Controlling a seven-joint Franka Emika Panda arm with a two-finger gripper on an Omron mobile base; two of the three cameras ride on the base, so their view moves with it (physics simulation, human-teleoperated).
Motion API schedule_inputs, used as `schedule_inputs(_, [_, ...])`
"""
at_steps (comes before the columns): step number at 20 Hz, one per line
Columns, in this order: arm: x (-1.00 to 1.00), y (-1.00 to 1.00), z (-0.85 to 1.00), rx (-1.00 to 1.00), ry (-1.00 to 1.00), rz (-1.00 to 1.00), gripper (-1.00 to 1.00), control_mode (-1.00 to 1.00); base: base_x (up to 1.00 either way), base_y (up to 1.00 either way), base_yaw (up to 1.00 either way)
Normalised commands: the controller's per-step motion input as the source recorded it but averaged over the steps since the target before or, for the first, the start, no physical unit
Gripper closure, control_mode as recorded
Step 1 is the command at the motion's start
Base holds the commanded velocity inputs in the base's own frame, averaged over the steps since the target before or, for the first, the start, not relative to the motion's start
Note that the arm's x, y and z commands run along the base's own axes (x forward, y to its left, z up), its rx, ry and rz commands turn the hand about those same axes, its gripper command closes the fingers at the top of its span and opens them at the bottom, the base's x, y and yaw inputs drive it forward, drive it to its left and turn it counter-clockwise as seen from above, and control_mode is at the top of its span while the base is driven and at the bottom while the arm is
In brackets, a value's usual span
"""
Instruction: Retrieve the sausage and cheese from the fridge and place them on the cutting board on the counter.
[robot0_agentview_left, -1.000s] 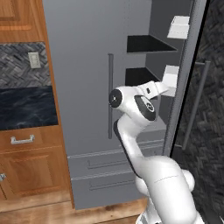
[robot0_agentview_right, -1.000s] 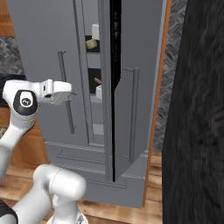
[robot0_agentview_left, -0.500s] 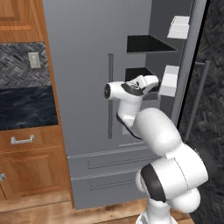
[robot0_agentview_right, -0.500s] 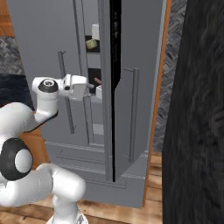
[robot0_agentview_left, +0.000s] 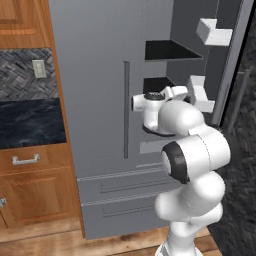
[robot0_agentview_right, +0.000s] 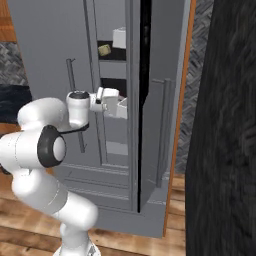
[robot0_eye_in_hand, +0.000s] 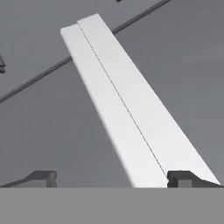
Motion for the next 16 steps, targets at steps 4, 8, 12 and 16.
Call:
schedule_inputs(4, [0.00, -1.00, 0.01, -0.02, 0.04, -0.19, -1.00, -1.00, 0.00, 0.00, 0.00])
schedule_inputs(8, [-0.02, -1.00, 0.08, 0.17, 0.05, -0.10, -1.00, -1.00, 0.00, 0.00, 0.00])
schedule_inputs(12, [-0.30, -0.49, 0.15, 0.25, -0.03, 0.09, -1.00, -1.00, 0.00, 0.00, 0.00])
schedule_inputs(16, [-0.97, 0.54, 0.02, 0.15, -0.31, 0.26, -1.00, -1.00, 0.00, 0.00, 0.00])
